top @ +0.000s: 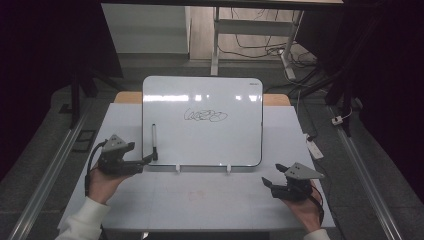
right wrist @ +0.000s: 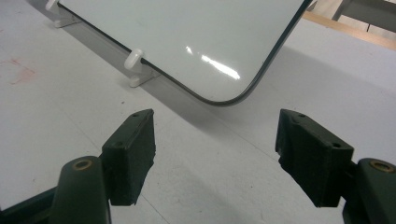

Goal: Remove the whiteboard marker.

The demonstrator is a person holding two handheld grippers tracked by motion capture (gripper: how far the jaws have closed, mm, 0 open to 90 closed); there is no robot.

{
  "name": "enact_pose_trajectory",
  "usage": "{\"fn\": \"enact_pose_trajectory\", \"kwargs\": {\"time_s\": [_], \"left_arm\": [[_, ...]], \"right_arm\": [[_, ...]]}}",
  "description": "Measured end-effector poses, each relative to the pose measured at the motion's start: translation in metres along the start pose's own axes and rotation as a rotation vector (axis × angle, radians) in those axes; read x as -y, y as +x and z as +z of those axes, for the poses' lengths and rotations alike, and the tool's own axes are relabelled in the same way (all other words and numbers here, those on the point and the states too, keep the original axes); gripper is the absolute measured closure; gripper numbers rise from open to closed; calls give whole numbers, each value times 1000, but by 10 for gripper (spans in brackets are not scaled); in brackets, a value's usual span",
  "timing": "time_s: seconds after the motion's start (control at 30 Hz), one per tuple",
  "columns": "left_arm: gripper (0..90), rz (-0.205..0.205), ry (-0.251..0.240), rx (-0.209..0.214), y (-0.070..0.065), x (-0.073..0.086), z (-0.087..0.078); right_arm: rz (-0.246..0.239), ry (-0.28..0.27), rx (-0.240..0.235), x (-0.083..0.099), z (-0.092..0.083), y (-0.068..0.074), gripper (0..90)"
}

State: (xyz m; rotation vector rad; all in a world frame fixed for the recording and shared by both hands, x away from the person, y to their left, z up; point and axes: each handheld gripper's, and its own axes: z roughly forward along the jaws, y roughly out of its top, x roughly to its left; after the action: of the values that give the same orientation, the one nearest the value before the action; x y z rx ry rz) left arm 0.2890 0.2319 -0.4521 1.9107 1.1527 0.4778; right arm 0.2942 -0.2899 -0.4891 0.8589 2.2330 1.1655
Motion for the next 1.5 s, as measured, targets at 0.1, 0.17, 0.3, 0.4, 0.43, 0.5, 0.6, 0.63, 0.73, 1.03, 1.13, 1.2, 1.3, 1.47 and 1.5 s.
{"fn": "enact_pose_trajectory", "kwargs": {"time_s": [0.1,0.17,0.3,0.4,0.43,0.5,0.6,0.63,0.73,1.03,1.13,1.2,1.3,1.47,1.5], "left_arm": [[237,2,6,-27,2,-14,10],[256,7,16,-45,4,-20,17],[317,15,34,-89,6,-29,32],[380,20,41,-131,6,-34,41],[380,24,41,-143,6,-35,44],[430,24,43,-168,7,-37,50],[461,14,40,-181,8,-40,56],[484,9,41,-181,9,-41,57],[503,-7,45,-189,10,-42,64],[655,0,26,-263,3,-46,71],[715,20,25,-295,-3,-44,73],[719,38,25,-317,-8,-43,75],[733,50,19,-333,-12,-41,77],[814,71,0,-327,-16,-39,79],[814,70,-4,-324,-16,-38,78]], "right_arm": [[3,2,0,0,0,0,290],[0,4,0,1,1,0,290],[3,10,3,2,2,1,290],[0,14,5,3,4,0,291],[0,14,5,3,4,0,291],[5,19,6,4,4,1,292],[4,21,8,4,5,1,293],[6,23,9,4,5,1,293],[6,25,12,4,6,2,294],[0,22,23,4,6,3,297],[-2,18,28,3,5,4,298],[-6,15,30,2,5,5,299],[-9,14,35,1,4,6,302],[-13,7,43,0,3,7,306],[-17,4,44,0,3,7,307]]}}
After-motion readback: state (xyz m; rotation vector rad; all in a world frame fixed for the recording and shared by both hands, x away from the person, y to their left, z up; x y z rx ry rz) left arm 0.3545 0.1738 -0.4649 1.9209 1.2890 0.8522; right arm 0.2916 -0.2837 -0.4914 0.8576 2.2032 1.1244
